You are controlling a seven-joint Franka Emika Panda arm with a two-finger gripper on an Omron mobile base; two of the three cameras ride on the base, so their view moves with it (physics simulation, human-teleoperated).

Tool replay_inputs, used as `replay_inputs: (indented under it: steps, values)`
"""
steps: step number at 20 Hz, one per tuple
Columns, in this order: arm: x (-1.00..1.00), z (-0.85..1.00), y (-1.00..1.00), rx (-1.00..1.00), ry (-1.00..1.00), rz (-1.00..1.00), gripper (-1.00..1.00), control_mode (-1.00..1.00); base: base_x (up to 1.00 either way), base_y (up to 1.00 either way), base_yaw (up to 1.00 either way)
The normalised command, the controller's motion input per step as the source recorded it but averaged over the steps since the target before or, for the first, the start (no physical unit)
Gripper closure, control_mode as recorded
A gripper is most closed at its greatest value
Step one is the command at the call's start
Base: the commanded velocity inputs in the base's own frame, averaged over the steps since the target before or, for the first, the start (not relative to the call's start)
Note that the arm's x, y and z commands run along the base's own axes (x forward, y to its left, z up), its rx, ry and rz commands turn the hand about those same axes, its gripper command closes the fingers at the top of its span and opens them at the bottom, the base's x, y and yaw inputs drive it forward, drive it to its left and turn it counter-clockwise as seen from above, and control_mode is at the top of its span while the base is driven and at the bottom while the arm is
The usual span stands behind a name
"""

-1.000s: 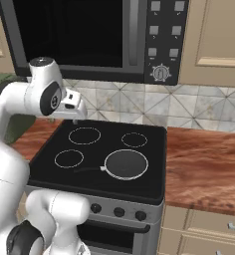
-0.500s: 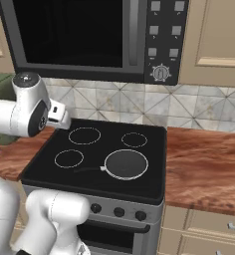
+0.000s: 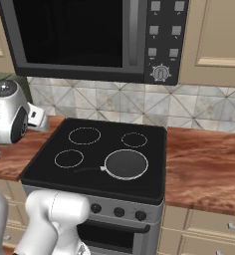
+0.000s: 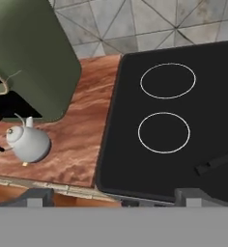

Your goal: Pick the kettle from the counter and place it on a stove burner. Then turn the burner on.

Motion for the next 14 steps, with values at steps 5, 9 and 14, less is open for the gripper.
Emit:
replay_inputs:
  steps: [5,9,14]
  values:
    - [-0.08,0.0,0.62,0.13,-0.03,0.02,-1.0,-1.0,0.0,0.0,0.0]
    - [0.0,-0.02,0.77,0.14,0.0,0.05,-1.0,-1.0,0.0,0.0,0.0]
    - [0.09,-0.17,0.88,0.11,0.0,0.03,-1.0,-1.0,0.0,0.0,0.0]
